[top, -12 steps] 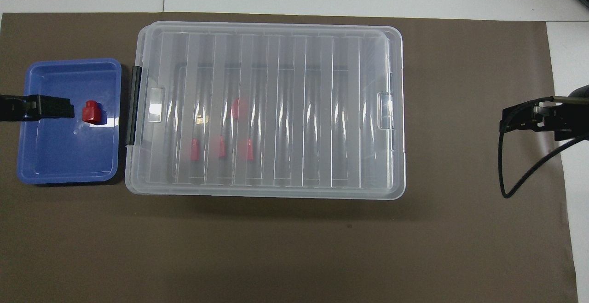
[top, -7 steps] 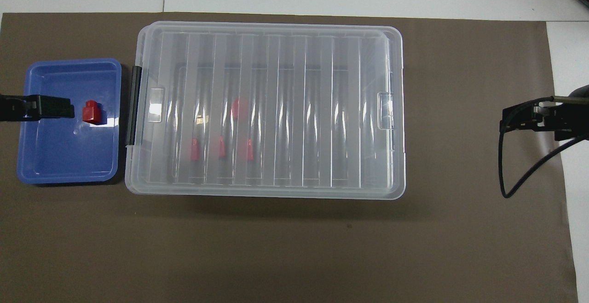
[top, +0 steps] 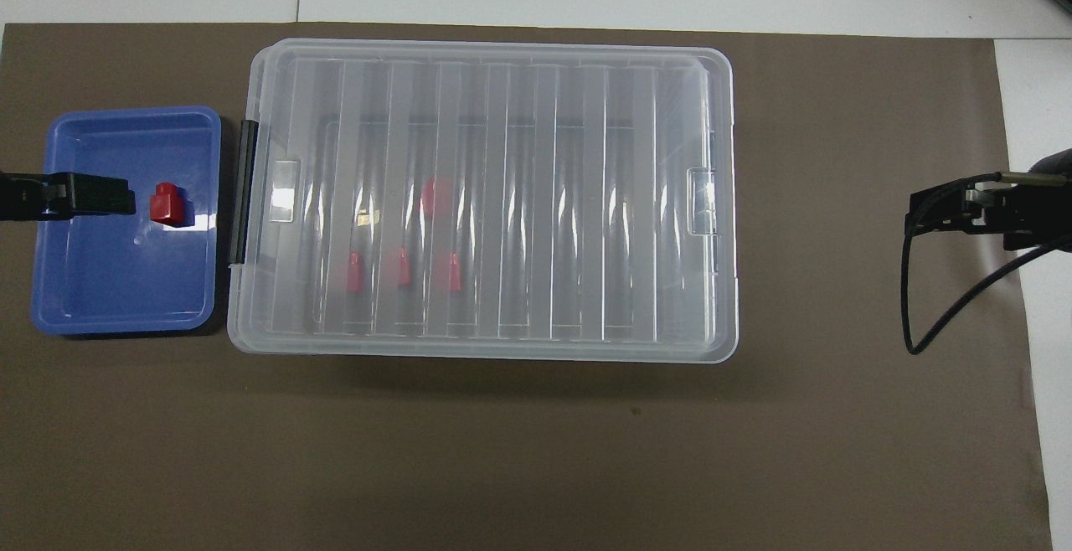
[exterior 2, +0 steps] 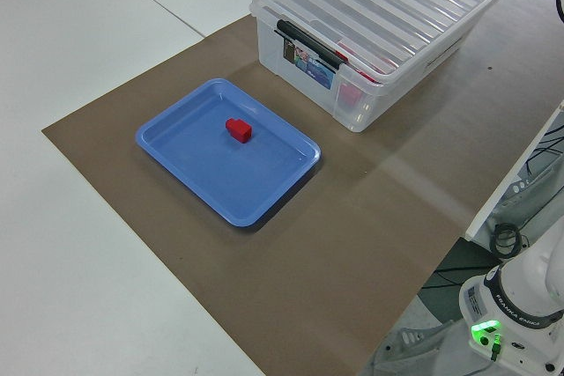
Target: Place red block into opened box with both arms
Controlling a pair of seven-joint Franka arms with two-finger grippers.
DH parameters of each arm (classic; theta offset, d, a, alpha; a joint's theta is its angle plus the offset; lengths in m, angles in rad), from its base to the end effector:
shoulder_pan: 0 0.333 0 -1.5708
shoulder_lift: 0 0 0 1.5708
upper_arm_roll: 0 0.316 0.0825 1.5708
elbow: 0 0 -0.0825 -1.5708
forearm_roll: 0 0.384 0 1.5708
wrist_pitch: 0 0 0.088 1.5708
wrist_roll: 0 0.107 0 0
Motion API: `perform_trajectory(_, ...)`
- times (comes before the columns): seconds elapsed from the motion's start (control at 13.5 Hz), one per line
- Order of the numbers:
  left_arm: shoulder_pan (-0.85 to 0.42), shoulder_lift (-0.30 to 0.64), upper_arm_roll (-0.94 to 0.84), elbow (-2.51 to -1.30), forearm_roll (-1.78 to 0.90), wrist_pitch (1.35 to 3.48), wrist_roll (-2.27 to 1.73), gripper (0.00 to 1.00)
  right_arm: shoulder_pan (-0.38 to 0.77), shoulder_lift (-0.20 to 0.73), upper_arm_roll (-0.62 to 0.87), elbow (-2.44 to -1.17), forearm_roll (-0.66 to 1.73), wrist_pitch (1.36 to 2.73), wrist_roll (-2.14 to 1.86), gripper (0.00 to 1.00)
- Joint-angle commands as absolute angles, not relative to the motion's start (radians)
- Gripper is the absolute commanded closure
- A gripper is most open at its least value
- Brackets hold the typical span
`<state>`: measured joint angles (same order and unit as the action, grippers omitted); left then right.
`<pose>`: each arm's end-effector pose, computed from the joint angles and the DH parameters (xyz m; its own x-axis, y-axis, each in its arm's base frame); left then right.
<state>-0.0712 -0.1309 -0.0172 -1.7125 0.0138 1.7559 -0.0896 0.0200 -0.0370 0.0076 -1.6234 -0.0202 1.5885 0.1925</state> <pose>0.5286 -0.0462 0.6453 0.9847 -0.0002 0.1741 -0.0002 -1.0000 -0.0005 0.5441 0.0130 0.6215 0.9865 -0.1638 0.0060 -0.1639 -0.9863 0.0197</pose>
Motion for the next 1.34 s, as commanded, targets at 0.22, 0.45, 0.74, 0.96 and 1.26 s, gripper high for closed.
perform_trajectory(0.22, -0.063, -0.158, -0.021, -1.738, -0.002, 1.758, -0.095, 0.0, 0.011, -0.028, 0.09, -1.713, -0.026, 1.744, 0.228, 0.01)
perform_trajectory(0.45, -0.064, -0.158, -0.021, -1.736, -0.002, 1.758, -0.095, 0.0, 0.014, 0.014, 0.139, -1.729, -0.028, 1.824, 0.274, 0.03)
perform_trajectory(0.74, -0.064, -0.158, -0.021, -1.74, -0.002, 1.761, -0.095, 0.0, 0.017, 0.072, 0.19, -1.73, -0.029, 1.89, 0.339, 0.03)
perform_trajectory(0.96, -0.061, -0.156, -0.021, -1.733, -0.002, 1.759, -0.086, 0.0, 0.02, 0.107, 0.202, -1.73, -0.031, 1.913, 0.342, 0.04)
perform_trajectory(1.26, -0.061, -0.156, -0.021, -1.733, -0.002, 1.746, -0.087, 0.0, 0.028, 0.149, 0.207, -1.738, -0.032, 1.943, 0.347, 0.04)
